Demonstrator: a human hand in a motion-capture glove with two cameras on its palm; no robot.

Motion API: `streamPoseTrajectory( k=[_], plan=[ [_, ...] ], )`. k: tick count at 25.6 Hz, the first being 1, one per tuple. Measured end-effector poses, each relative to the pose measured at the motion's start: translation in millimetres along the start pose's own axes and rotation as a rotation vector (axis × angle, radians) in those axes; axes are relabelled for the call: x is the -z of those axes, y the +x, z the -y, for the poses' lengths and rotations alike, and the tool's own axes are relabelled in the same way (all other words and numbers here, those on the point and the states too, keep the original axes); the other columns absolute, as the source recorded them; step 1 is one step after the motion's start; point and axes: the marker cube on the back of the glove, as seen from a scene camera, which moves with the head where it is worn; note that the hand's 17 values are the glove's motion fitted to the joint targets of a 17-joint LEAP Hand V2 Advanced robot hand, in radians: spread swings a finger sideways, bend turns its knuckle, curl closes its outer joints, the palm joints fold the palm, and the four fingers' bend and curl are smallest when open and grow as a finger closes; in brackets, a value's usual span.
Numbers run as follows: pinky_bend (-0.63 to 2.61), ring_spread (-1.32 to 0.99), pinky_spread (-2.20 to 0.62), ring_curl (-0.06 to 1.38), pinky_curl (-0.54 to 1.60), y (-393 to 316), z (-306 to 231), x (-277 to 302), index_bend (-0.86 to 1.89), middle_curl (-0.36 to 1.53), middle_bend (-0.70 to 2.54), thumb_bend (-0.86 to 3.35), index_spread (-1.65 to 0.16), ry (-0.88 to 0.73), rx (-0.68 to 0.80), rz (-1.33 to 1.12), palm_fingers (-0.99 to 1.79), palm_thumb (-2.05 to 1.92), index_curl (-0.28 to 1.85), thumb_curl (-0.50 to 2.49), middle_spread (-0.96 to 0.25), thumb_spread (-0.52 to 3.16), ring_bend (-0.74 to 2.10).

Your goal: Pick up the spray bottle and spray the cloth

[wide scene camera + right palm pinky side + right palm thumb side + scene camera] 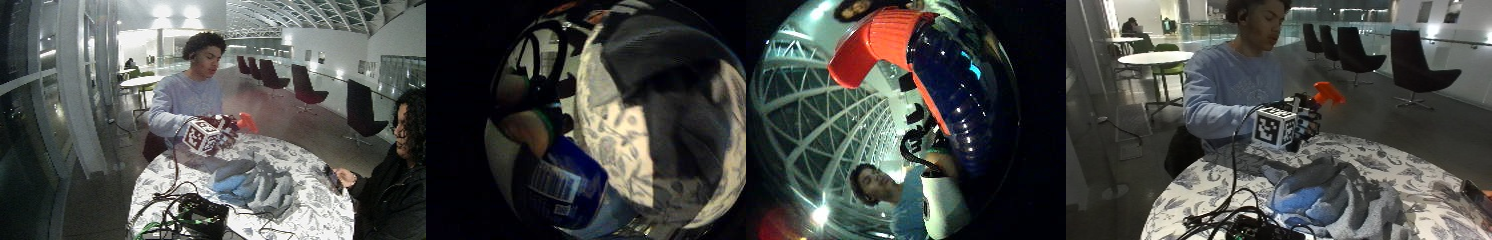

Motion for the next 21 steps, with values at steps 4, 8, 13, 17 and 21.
streamPoseTrajectory(
  k=[4,8,13,17,21],
  plan=[
    [0.25,0.02,0.22,0.42,0.37,-12.9,22.7,-64.3,0.11,0.48,0.28,-0.02,-0.18,-0.08,0.233,0.099,1.05,0.84,0.27,0.65,-0.03,0.89,0.57],
    [0.22,0.01,0.2,0.42,0.36,-5.7,52.7,-141.3,0.12,0.49,0.28,-0.02,-0.2,-0.14,0.434,0.103,1.02,0.85,0.27,0.65,-0.04,0.89,0.56],
    [0.17,0.0,0.19,0.42,0.35,15.0,87.8,-199.2,0.13,0.48,0.27,0.0,-0.22,-0.192,0.576,-0.055,0.96,0.9,0.29,0.65,-0.06,0.88,0.54],
    [0.14,0.0,0.18,0.41,0.33,30.0,100.8,-215.0,0.15,0.48,0.27,-0.01,-0.23,-0.236,0.562,-0.089,0.9,0.93,0.3,0.65,-0.07,0.87,0.51],
    [0.14,0.01,0.18,0.4,0.31,51.4,113.7,-218.1,0.15,0.48,0.27,-0.02,-0.25,-0.206,0.566,-0.196,0.87,0.93,0.31,0.65,-0.08,0.88,0.49]
  ],
)
